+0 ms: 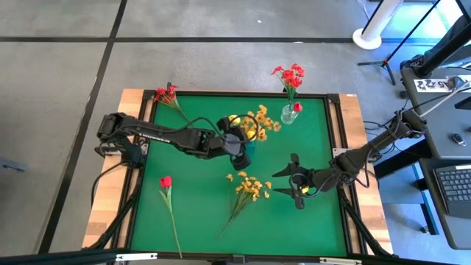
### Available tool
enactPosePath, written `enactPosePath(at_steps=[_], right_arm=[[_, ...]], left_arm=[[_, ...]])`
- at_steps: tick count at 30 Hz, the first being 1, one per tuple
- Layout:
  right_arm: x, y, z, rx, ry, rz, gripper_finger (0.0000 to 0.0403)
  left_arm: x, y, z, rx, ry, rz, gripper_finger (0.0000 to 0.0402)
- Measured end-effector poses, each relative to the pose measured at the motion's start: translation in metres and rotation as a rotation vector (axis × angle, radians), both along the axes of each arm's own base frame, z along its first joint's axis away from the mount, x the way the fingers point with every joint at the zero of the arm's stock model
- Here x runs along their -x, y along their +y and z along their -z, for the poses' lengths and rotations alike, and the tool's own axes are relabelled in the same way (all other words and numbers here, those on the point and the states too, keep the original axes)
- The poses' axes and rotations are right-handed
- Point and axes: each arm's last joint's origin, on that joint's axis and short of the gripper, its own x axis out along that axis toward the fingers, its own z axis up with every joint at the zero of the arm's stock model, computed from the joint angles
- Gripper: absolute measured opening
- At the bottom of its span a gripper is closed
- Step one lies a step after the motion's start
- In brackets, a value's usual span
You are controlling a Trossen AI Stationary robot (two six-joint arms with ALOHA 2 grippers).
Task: Sort flowers into vase by color
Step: Put the yellow flower into the blue crystal vase, then put the yellow flowers into the blue crystal vase
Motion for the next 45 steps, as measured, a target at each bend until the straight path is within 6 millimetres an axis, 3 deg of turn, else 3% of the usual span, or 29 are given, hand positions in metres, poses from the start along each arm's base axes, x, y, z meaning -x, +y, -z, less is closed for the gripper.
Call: enactPosePath(at_steps=[7,12,20,25,32,38,45], right_arm=[[0.0,0.0,0.0,0.0,0.0,0.0,0.0227],[0.0,0.0,0.0,0.0,-0.001,0.0,0.0227],[0.0,0.0,0.0,-0.003,-0.004,0.0,0.0227],[0.0,0.0,0.0,-0.004,-0.004,0.0,0.0227],[0.0,0.0,0.0,-0.005,-0.003,0.001,0.0227],[0.0,0.0,-0.001,-0.007,-0.005,0.003,0.0227],[0.0,0.0,-0.001,-0.007,-0.006,0.003,0.0227]], left_arm=[[0.008,-0.004,0.003,-0.034,0.079,-0.015,0.0195],[0.018,-0.012,-0.006,-0.06,0.088,-0.015,0.023],[0.041,-0.032,-0.026,-0.066,0.083,0.036,0.0234],[0.069,-0.045,-0.035,-0.031,0.132,0.027,0.0234],[0.084,-0.081,-0.029,0.291,0.099,0.026,0.0233],[0.075,-0.133,0.007,0.398,0.138,0.041,0.0233],[0.045,-0.182,0.071,0.474,0.163,0.099,0.0233]])
